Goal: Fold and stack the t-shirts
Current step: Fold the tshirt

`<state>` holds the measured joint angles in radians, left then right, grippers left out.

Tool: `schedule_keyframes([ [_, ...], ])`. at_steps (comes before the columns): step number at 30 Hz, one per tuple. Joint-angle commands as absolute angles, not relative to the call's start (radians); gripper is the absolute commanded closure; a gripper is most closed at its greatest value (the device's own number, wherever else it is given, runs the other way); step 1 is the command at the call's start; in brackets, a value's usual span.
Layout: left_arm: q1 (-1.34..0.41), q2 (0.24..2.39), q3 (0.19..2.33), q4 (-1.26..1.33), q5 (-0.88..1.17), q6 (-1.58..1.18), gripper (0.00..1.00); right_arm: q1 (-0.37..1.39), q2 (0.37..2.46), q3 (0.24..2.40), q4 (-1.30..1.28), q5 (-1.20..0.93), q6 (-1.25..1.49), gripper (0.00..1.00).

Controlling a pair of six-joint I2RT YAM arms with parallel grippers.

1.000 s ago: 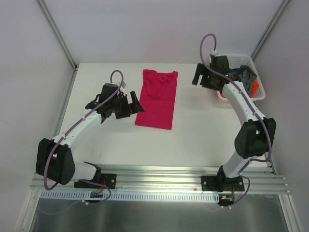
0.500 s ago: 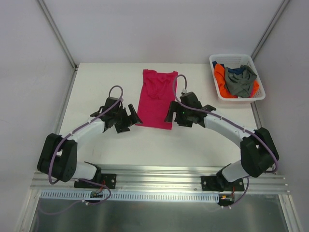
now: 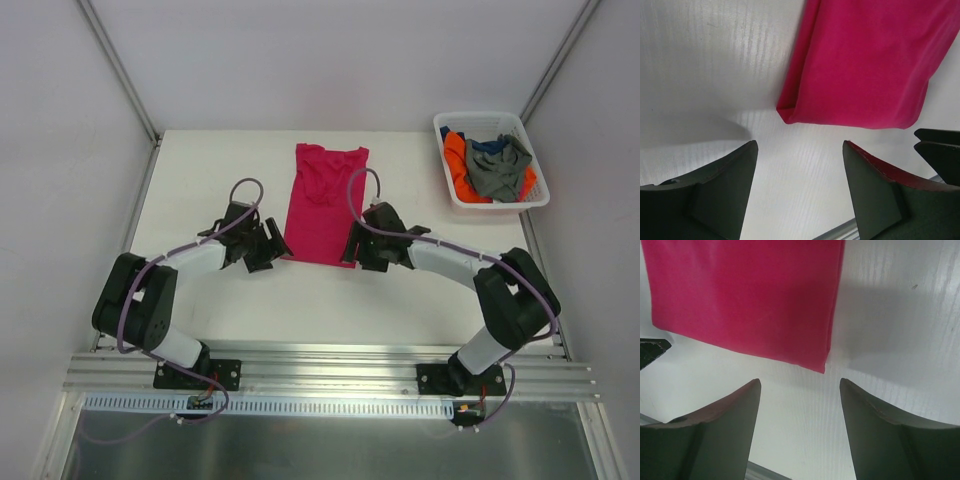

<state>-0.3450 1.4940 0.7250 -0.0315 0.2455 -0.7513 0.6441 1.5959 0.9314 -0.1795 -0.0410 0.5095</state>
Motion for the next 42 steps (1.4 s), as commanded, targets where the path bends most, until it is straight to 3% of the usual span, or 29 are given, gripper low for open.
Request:
schedule_keyframes([
  [1, -0.342, 1.511, 0.753, -0.008, 0.235, -0.726, 0.3, 0.652, 1.601, 0.907, -0.13, -0.034, 0.54, 0.32],
  [11, -0.342, 1.588, 0.778, -0.002, 0.252, -0.704, 0.51, 0.653, 1.661, 0.888, -0.089, -0.057, 0.545, 0.49],
  [15, -0.342, 1.618, 0.792, 0.001, 0.247, -0.692, 0.54, 0.655, 1.683, 0.891, -0.081, -0.055, 0.537, 0.51],
  [18, -0.342, 1.635, 0.798, 0.021, 0.248, -0.684, 0.58, 0.655, 1.704, 0.899, -0.08, -0.055, 0.523, 0.59],
  [21, -0.342, 1.655, 0.804, 0.029, 0.252, -0.681, 0.69, 0.655, 1.718, 0.917, -0.087, -0.055, 0.511, 0.71],
  [24, -0.344, 1.654, 0.799, 0.031, 0.253, -0.683, 0.99, 0.655, 1.715, 0.931, -0.095, -0.051, 0.5, 0.88],
  [25, -0.344, 1.649, 0.79, 0.032, 0.25, -0.684, 1.0, 0.655, 1.71, 0.936, -0.104, -0.045, 0.496, 0.97],
  [26, -0.344, 1.64, 0.782, 0.034, 0.245, -0.684, 1.0, 0.655, 1.706, 0.937, -0.116, -0.043, 0.491, 0.99],
  [36, -0.452, 1.349, 0.575, 0.006, 0.163, -0.777, 1.0, 0.732, 1.522, 0.807, -0.199, -0.008, 0.482, 0.99],
  [42, -0.587, 1.1, 0.491, -0.191, 0.078, -0.926, 1.0, 0.873, 1.318, 0.701, -0.308, 0.092, 0.575, 0.99],
])
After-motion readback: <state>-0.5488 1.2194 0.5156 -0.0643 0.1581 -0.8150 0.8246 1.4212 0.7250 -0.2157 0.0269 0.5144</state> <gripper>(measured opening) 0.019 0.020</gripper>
